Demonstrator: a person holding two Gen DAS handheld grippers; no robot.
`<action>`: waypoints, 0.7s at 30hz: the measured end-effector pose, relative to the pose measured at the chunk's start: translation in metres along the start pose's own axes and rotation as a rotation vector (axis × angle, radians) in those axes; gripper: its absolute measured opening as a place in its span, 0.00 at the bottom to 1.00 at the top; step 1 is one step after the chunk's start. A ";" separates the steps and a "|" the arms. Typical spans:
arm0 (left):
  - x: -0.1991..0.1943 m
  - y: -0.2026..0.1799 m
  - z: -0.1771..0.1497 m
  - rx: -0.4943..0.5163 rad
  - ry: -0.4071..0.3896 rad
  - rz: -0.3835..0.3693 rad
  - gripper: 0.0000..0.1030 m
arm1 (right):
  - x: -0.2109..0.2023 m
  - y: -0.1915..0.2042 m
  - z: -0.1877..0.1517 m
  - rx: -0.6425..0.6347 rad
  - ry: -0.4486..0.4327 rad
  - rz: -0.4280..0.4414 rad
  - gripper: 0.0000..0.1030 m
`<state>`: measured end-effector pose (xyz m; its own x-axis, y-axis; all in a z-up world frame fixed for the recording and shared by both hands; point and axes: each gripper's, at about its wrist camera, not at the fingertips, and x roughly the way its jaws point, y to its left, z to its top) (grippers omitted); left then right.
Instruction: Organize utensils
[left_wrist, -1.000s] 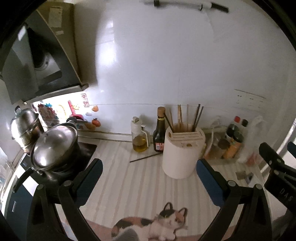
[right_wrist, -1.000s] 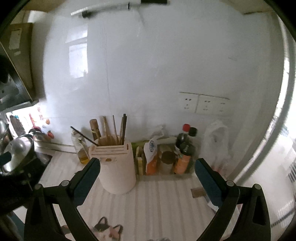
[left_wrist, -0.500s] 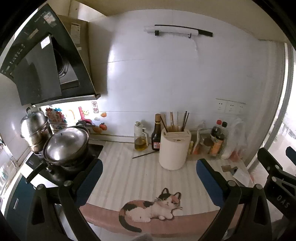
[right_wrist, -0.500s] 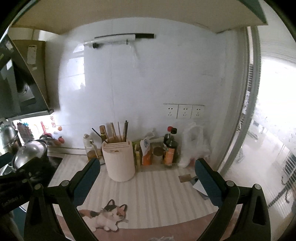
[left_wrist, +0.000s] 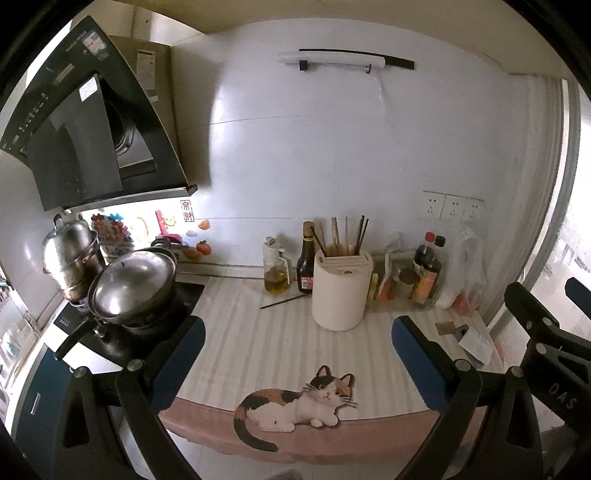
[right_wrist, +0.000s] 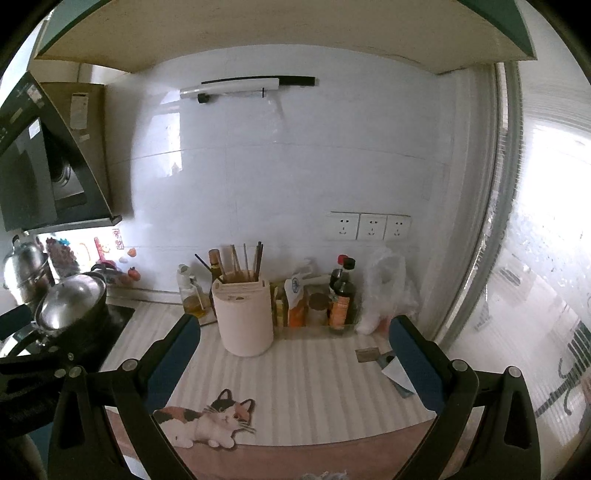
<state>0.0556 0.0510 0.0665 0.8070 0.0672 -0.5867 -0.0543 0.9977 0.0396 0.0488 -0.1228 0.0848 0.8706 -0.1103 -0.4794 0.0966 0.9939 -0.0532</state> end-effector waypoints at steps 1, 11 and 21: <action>0.000 0.002 0.000 0.002 0.003 -0.005 1.00 | 0.000 -0.001 0.000 0.001 -0.003 -0.002 1.00; 0.002 -0.002 0.004 0.000 0.003 -0.010 1.00 | 0.003 -0.007 0.002 0.000 -0.007 -0.011 1.00; 0.003 -0.003 0.005 -0.006 0.000 -0.002 1.00 | 0.004 -0.008 0.004 0.006 -0.015 -0.010 1.00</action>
<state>0.0612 0.0478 0.0680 0.8072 0.0653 -0.5867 -0.0563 0.9978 0.0336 0.0534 -0.1313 0.0870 0.8770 -0.1198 -0.4653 0.1078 0.9928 -0.0525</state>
